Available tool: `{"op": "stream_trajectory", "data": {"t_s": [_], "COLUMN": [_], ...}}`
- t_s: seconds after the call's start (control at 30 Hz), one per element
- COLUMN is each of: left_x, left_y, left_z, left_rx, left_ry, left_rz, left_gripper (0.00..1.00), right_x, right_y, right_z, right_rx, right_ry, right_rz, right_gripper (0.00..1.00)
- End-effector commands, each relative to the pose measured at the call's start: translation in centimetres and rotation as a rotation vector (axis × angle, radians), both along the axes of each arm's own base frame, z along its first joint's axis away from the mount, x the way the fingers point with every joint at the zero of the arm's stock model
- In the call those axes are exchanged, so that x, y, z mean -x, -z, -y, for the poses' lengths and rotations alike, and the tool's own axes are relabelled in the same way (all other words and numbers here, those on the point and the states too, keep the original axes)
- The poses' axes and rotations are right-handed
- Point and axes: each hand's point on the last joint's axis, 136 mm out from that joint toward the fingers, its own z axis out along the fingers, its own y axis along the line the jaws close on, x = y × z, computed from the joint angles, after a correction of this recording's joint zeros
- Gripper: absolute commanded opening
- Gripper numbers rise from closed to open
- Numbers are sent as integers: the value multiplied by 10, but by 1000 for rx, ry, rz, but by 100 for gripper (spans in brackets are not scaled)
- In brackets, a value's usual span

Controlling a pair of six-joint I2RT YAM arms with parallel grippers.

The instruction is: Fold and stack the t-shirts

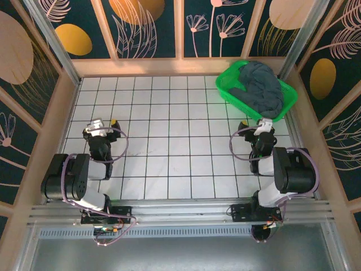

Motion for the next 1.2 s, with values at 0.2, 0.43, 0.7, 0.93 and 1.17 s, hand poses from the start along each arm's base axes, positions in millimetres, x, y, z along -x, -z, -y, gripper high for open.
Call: {"op": "stream_trajectory", "data": {"t_s": [0.2, 0.43, 0.7, 0.93, 1.17], "left_x": [-3, -3, -3, -8, -20], "left_y": [-6, -6, -6, -25, -134], "left_z": [4, 4, 4, 4, -31], "left_rx": [-13, -13, -13, -24, 436], "left_ry": [18, 18, 18, 17, -272], "left_rz": [18, 20, 19, 1, 88], "left_gripper": [99, 99, 99, 99, 99], "right_x": [-2, -2, -2, -2, -18], "right_y": [-12, -13, -12, -39, -154], "right_z": [-3, -3, -3, 3, 40], "right_rx": [0, 0, 0, 38, -384], "right_ry": [-19, -19, -18, 81, 393], "right_rz": [50, 51, 50, 70, 45], "right_gripper": [99, 99, 99, 99, 99]}}
